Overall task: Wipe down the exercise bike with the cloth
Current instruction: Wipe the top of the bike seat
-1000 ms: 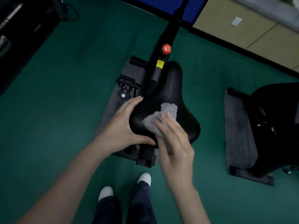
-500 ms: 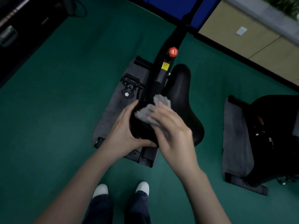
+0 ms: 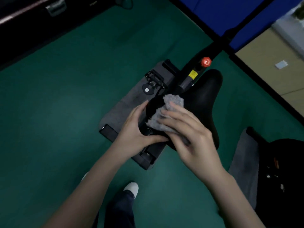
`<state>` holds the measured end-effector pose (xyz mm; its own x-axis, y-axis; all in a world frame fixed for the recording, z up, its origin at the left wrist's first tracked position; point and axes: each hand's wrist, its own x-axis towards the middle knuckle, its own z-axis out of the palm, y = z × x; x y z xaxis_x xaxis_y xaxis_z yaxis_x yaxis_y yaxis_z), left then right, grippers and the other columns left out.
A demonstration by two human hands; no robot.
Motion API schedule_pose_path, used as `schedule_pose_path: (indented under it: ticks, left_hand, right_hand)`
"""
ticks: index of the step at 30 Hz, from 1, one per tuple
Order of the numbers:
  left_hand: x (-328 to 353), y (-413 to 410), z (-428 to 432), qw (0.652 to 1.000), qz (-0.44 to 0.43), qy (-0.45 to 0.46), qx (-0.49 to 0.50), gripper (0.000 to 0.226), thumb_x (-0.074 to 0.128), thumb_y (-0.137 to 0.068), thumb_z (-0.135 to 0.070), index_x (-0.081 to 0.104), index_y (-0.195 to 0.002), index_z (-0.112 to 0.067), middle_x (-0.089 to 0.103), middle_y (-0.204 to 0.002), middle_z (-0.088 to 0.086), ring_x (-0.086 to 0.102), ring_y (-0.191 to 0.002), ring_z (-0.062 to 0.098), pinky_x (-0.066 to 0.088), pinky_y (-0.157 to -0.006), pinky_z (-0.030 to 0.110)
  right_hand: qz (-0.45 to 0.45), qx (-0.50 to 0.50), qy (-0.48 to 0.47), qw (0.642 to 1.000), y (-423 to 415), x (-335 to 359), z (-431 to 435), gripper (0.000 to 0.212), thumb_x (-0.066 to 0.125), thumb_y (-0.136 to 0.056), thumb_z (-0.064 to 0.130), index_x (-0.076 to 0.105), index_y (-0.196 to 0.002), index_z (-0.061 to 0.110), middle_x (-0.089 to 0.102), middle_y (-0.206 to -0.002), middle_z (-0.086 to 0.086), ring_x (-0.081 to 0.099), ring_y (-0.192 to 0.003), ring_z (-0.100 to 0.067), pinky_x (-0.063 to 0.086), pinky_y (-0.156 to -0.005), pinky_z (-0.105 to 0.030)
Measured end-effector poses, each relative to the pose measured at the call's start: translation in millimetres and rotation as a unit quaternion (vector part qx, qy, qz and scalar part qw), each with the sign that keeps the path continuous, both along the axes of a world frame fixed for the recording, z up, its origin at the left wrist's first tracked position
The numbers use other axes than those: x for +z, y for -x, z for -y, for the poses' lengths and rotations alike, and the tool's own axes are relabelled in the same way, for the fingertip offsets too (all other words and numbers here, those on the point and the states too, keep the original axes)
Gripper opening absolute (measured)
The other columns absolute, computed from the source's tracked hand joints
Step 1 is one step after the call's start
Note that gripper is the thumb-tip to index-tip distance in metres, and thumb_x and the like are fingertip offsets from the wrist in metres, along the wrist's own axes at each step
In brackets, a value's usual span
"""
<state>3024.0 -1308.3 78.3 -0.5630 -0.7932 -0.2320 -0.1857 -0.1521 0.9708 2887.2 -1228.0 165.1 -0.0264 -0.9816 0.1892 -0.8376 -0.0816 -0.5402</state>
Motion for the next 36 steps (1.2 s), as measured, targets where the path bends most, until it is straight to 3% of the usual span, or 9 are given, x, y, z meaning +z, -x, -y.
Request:
schedule_pose_path:
  ticks: [3, 6, 9, 12, 16, 20, 23, 29, 36]
  left_hand:
    - [-0.5, 0.5, -10.6, 0.999, -0.007, -0.009, 0.032, 0.102, 0.083, -0.052, -0.051, 0.035, -0.141, -0.038, 0.038, -0.139, -0.025, 0.032, -0.129, -0.012, 0.028, -0.104, 0.013]
    - [0.2, 3.1, -20.8, 0.997, -0.011, -0.016, 0.077, 0.085, 0.077, -0.049, -0.064, 0.041, -0.124, -0.050, 0.043, -0.127, -0.033, 0.034, -0.118, -0.023, 0.027, -0.092, -0.004]
    - [-2.3, 5.4, -29.6, 0.994, -0.018, -0.031, 0.100, 0.082, 0.075, -0.049, -0.069, 0.036, -0.120, -0.061, 0.038, -0.126, -0.042, 0.029, -0.121, -0.024, 0.029, -0.094, -0.001]
    - [-7.1, 11.6, -41.2, 0.990, -0.049, -0.052, 0.125, 0.092, 0.076, -0.049, -0.067, 0.038, -0.131, -0.050, 0.041, -0.137, -0.030, 0.034, -0.127, -0.015, 0.033, -0.103, 0.013]
    - [-2.1, 23.6, -58.9, 0.973, -0.106, -0.108, 0.174, 0.073, 0.081, -0.049, -0.054, 0.051, -0.116, -0.044, 0.058, -0.120, -0.024, 0.052, -0.114, -0.008, 0.044, -0.094, 0.014]
    - [0.8, 35.0, -70.0, 0.952, -0.188, -0.126, 0.207, 0.067, 0.083, -0.061, -0.013, 0.053, -0.120, -0.022, 0.067, -0.112, -0.003, 0.063, -0.108, 0.015, 0.053, -0.088, 0.035]
    - [-2.5, 38.8, -72.4, 0.940, -0.210, -0.147, 0.223, 0.061, 0.082, -0.066, 0.001, 0.053, -0.118, -0.015, 0.068, -0.105, 0.005, 0.065, -0.096, 0.018, 0.052, -0.081, 0.030]
    - [-5.8, 41.6, -72.2, 0.934, -0.233, -0.146, 0.226, 0.093, 0.080, -0.068, 0.000, 0.030, -0.139, -0.032, 0.065, -0.089, 0.000, 0.060, -0.079, 0.011, 0.048, -0.074, 0.031]
    - [-10.8, 34.3, -64.0, 0.964, -0.159, -0.085, 0.194, 0.092, 0.086, -0.051, -0.038, 0.031, -0.124, -0.052, 0.064, -0.098, -0.016, 0.063, -0.087, 0.004, 0.050, -0.078, 0.025]
  right_hand:
    - [-0.016, 0.046, -0.007, 0.999, 5.4, 4.3, 8.1, 0.020, 0.065, -0.089, 0.002, 0.070, -0.108, 0.003, 0.065, -0.121, -0.007, 0.049, -0.130, -0.023, 0.041, -0.107, -0.042]
    - [-0.082, 0.110, -0.056, 0.989, 0.4, 11.4, 51.9, 0.017, 0.065, -0.088, 0.007, 0.071, -0.104, 0.007, 0.069, -0.112, -0.006, 0.059, -0.116, -0.024, 0.046, -0.099, -0.041]
    - [-0.134, 0.142, -0.154, 0.969, -3.4, 14.6, 101.0, 0.016, 0.061, -0.089, 0.020, 0.070, -0.101, 0.015, 0.070, -0.098, -0.003, 0.063, -0.099, -0.026, 0.047, -0.085, -0.039]
    - [-0.159, 0.165, -0.214, 0.950, -2.0, 14.7, 118.3, 0.014, 0.061, -0.087, 0.026, 0.071, -0.098, 0.023, 0.069, -0.088, 0.002, 0.063, -0.096, -0.024, 0.047, -0.084, -0.034]
    - [-0.137, 0.283, -0.185, 0.931, 4.4, 24.5, 91.1, 0.012, 0.067, -0.085, 0.013, 0.074, -0.096, 0.014, 0.071, -0.096, 0.000, 0.064, -0.096, -0.020, 0.047, -0.088, -0.039]
    - [-0.131, 0.359, -0.148, 0.912, 17.1, 24.7, 59.8, 0.015, 0.071, -0.082, 0.002, 0.074, -0.095, 0.008, 0.071, -0.101, -0.001, 0.062, -0.109, -0.018, 0.040, -0.102, -0.043]
    - [-0.151, 0.378, -0.126, 0.905, 16.1, 21.9, 65.1, 0.015, 0.070, -0.083, 0.002, 0.074, -0.097, 0.006, 0.071, -0.101, -0.003, 0.061, -0.110, -0.020, 0.042, -0.100, -0.044]
    - [-0.122, 0.238, -0.156, 0.951, 11.0, 15.8, 108.3, 0.014, 0.066, -0.088, 0.018, 0.072, -0.100, 0.013, 0.072, -0.092, -0.001, 0.063, -0.087, -0.007, 0.042, -0.078, -0.013]
    - [-0.081, 0.202, -0.075, 0.973, 12.4, 12.8, 65.9, 0.016, 0.067, -0.088, 0.011, 0.071, -0.103, 0.007, 0.069, -0.104, -0.001, 0.062, -0.105, -0.013, 0.044, -0.095, -0.023]
